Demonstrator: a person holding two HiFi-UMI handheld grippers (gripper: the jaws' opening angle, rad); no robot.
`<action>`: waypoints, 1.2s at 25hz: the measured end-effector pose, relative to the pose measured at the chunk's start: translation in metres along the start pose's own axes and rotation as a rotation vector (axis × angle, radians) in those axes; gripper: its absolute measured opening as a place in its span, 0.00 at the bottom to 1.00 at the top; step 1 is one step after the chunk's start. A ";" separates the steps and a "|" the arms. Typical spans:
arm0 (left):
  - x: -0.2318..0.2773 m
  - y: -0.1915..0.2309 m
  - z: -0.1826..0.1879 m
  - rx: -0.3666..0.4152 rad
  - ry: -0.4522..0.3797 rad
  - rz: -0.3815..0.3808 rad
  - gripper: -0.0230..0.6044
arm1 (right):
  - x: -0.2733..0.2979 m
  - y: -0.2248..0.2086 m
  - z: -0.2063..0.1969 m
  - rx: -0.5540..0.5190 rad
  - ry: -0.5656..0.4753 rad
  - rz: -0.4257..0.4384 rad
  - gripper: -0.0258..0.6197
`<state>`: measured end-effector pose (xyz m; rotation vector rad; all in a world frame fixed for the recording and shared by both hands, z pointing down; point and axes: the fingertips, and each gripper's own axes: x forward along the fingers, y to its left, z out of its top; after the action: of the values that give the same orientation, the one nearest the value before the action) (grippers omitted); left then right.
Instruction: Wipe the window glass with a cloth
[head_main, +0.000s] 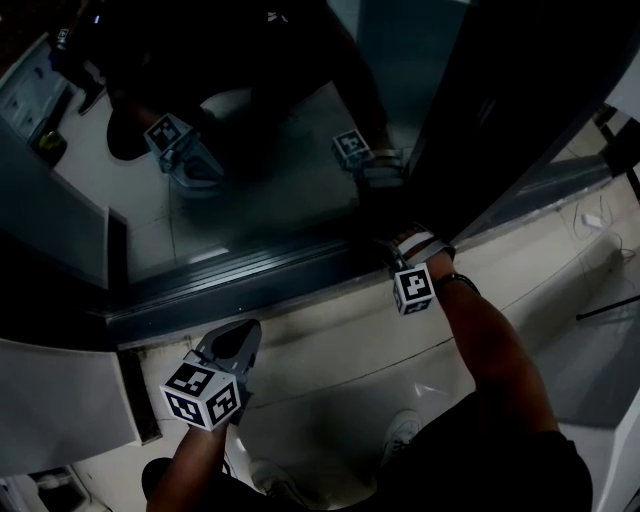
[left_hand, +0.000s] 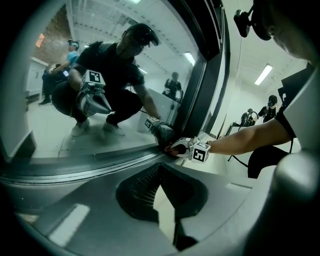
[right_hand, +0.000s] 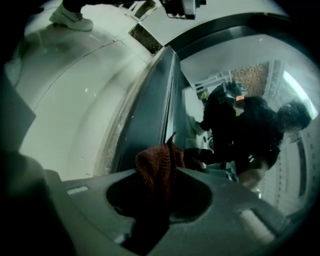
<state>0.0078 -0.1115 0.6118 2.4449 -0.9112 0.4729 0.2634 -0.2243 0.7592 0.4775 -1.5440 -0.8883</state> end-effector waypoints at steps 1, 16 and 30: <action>0.000 0.001 -0.001 0.000 0.005 -0.002 0.06 | 0.000 0.002 0.001 0.012 0.010 0.033 0.16; 0.003 0.001 0.006 0.006 -0.012 -0.066 0.06 | -0.200 -0.204 0.059 0.190 -0.101 -0.402 0.16; -0.002 -0.001 0.004 0.052 0.001 -0.078 0.06 | -0.291 -0.362 0.088 -0.028 -0.074 -0.826 0.16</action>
<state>0.0076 -0.1117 0.6073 2.5168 -0.8088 0.4756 0.1641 -0.2105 0.2969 1.1104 -1.3918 -1.5595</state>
